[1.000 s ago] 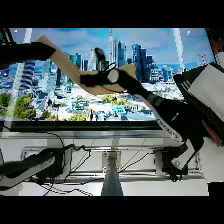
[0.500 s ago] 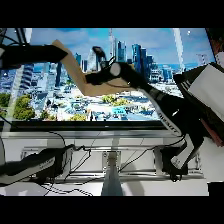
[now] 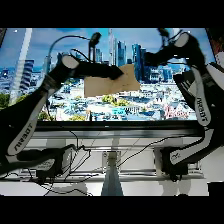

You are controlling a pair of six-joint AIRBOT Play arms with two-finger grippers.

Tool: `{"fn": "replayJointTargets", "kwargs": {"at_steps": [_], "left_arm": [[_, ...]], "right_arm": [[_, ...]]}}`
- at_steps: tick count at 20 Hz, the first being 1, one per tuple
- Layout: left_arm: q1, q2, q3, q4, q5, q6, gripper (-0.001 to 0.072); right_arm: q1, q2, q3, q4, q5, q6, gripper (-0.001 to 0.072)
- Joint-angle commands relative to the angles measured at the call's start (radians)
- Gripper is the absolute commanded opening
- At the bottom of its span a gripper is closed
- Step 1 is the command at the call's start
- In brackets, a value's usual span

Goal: Fold the clothes and pants, and hang the long-sleeved shirts on hangers.

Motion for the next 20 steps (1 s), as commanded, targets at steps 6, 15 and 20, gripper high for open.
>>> {"fn": "replayJointTargets", "kwargs": {"at_steps": [6,15,20], "left_arm": [[-0.022,0.006,0.000,0.085,0.111,0.116,0.0703],[0.068,0.025,0.000,0.085,0.047,0.116,0.0702],[0.117,0.081,0.000,0.156,0.006,0.116,0.0702]], "right_arm": [[-0.186,-0.066,-0.182,0.161,0.035,-0.109,0.0532],[0.182,-0.209,-0.213,0.458,-0.116,-0.267,0.0688],[0.298,-0.203,-0.200,0.296,-0.155,-0.266,0.0011]]}}
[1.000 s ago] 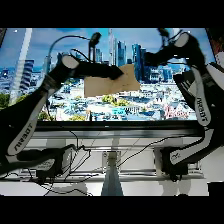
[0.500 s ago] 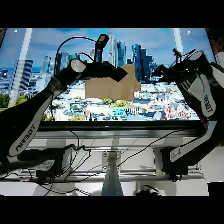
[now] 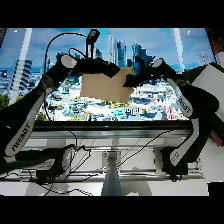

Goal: Fold the clothes and pants, and hang the long-sleeved shirts on hangers.

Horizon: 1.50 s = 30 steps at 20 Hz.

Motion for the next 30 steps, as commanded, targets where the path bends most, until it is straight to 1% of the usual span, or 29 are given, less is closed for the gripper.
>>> {"fn": "replayJointTargets", "kwargs": {"at_steps": [1,3,5,7,9,11,13,15,17,19,22,24,25,26,27,28,29,30], "left_arm": [[0.044,0.063,0.000,0.110,-0.050,0.001,0.0701],[0.087,0.141,0.000,0.262,-0.076,0.000,0.0692],[0.145,0.235,0.000,0.383,-0.095,0.000,0.0689],[0.210,0.333,0.000,0.452,-0.095,0.000,0.0690],[0.279,0.418,0.000,0.454,-0.095,0.000,0.0690],[0.327,0.481,0.000,0.451,-0.095,-0.004,0.0690],[0.346,0.520,0.000,0.451,-0.095,-0.004,0.0691],[0.346,0.538,0.000,0.451,-0.094,-0.003,0.0691],[0.345,0.540,0.000,0.451,-0.095,-0.003,0.0691],[0.345,0.540,0.000,0.451,-0.095,-0.003,0.0691],[0.345,0.540,0.000,0.451,-0.095,-0.003,0.0691],[0.345,0.540,0.000,0.451,-0.095,-0.003,0.0691],[0.345,0.540,0.000,0.451,-0.095,-0.003,0.0691],[0.345,0.540,0.000,0.451,-0.095,-0.003,0.0691],[0.345,0.540,0.000,0.451,-0.095,-0.003,0.0692],[0.345,0.540,0.000,0.451,-0.095,-0.003,0.0691],[0.345,0.540,0.000,0.451,-0.095,-0.003,0.0691],[0.345,0.540,0.000,0.451,-0.095,-0.003,0.0691]], "right_arm": [[0.056,0.012,0.019,-0.116,-0.032,0.006,0.0011],[0.019,0.067,0.051,-0.187,-0.027,0.077,0.0011],[-0.045,0.162,0.073,-0.255,-0.028,0.134,0.0011],[-0.133,0.285,0.074,-0.341,-0.024,0.196,0.0011],[-0.244,0.418,0.074,-0.438,0.006,0.273,0.0011],[-0.369,0.535,0.074,-0.547,0.086,0.327,0.0011],[-0.521,0.642,0.074,-0.706,0.238,0.383,0.0011],[-0.684,0.722,0.074,-0.804,0.381,0.399,0.0011],[-0.847,0.790,0.074,-0.845,0.449,0.411,0.0011],[-1.019,0.846,0.074,-0.879,0.473,0.447,0.0011],[-1.234,0.878,0.074,-0.881,0.491,0.444,0.0011],[-1.335,0.877,0.074,-0.856,0.497,0.449,0.0020],[-1.363,0.877,0.074,-0.835,0.463,0.470,0.0193],[-1.373,0.877,0.074,-0.820,0.435,0.505,0.0482],[-1.373,0.875,0.074,-0.795,0.415,0.512,0.0662],[-1.367,0.870,0.074,-0.737,0.394,0.511,0.0672],[-1.351,0.864,0.074,-0.690,0.375,0.510,0.0665],[-1.318,0.856,0.074,-0.642,0.352,0.490,0.0564]]}}
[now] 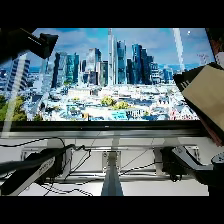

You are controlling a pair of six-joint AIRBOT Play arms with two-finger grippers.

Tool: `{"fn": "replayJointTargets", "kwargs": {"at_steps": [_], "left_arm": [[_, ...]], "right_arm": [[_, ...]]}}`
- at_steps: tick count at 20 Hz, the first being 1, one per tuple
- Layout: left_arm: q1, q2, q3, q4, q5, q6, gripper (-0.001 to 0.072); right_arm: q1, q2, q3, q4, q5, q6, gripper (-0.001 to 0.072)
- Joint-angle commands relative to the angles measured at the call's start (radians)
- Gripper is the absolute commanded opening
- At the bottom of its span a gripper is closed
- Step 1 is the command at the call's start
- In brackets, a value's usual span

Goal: Fold the clothes and pants, and hang the long-sleeved shirts on hangers.

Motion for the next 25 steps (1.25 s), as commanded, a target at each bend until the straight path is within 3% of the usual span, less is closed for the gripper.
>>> {"fn": "replayJointTargets", "kwargs": {"at_steps": [1,3,5,10,14,18,25], "left_arm": [[0.000,0.000,0.000,0.000,0.000,0.000,0.0691],[0.000,0.000,0.000,0.001,0.000,0.000,0.0692],[0.000,0.000,0.000,0.000,0.000,0.000,0.0691],[0.000,0.000,0.000,0.001,0.000,0.000,0.0691],[0.000,0.000,0.000,0.000,0.000,0.000,0.0692],[0.000,0.000,0.000,0.001,0.000,0.000,0.0691],[0.000,0.000,0.000,0.001,0.000,0.000,0.0691]], "right_arm": [[0.055,-0.016,0.000,0.169,-0.071,-0.024,0.0423],[0.205,-0.032,-0.002,0.223,-0.095,-0.090,0.0260],[0.399,-0.044,-0.002,0.226,-0.120,-0.159,0.0013],[0.973,-0.052,-0.002,0.232,-0.288,-0.272,0.0012],[1.352,-0.052,-0.002,0.154,-0.547,-0.357,0.0012],[1.508,-0.058,-0.006,0.148,-0.791,-0.364,0.0012],[1.517,-0.069,-0.006,0.150,-0.816,-0.363,0.0012]]}}
